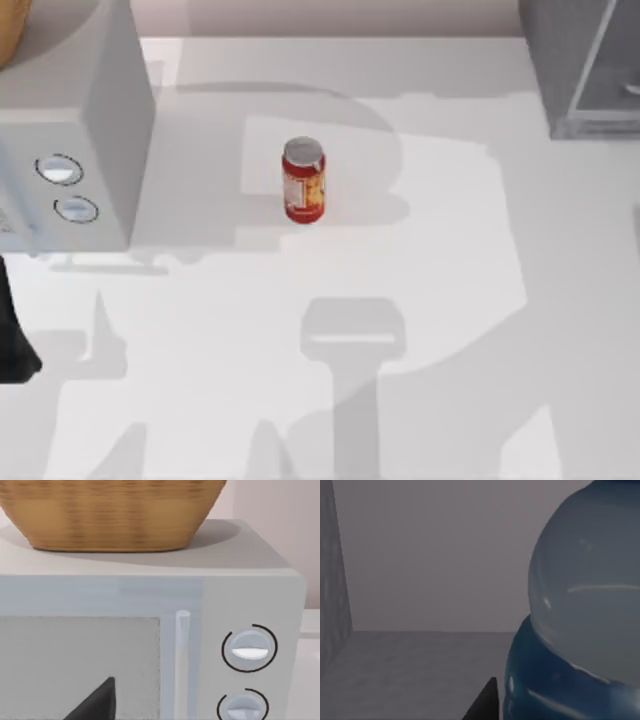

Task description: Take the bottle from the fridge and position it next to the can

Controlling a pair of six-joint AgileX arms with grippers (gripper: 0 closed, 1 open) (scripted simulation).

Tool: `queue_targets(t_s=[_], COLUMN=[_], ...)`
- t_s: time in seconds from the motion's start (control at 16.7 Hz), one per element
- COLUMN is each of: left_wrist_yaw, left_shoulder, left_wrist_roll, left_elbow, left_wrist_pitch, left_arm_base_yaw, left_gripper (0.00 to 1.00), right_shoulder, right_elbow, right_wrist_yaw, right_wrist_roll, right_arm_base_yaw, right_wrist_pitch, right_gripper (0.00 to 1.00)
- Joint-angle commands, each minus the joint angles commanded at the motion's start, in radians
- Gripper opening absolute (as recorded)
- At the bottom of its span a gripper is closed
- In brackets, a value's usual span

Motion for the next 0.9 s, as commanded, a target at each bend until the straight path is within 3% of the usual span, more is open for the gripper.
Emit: queue_targets(t_s=[0.24,0.9], left_wrist_yaw=[0.0,0.0], left_shoulder=[0.0,0.0], left_wrist_roll=[0.0,0.0], left_elbow=[0.0,0.0], left_wrist_pitch=[0.0,0.0], left_arm_base_yaw=[0.0,0.0], left_gripper=[1.0,1.0], right_shoulder=[0.0,-0.017], right_elbow=[0.0,0.003], right_wrist_yaw=[0.0,0.0], right_wrist_roll=[0.0,0.002], right_arm_base_yaw=[0.0,-0.004], right_wrist_pitch=[0.0,-0.016], right_gripper=[0.02,0.0])
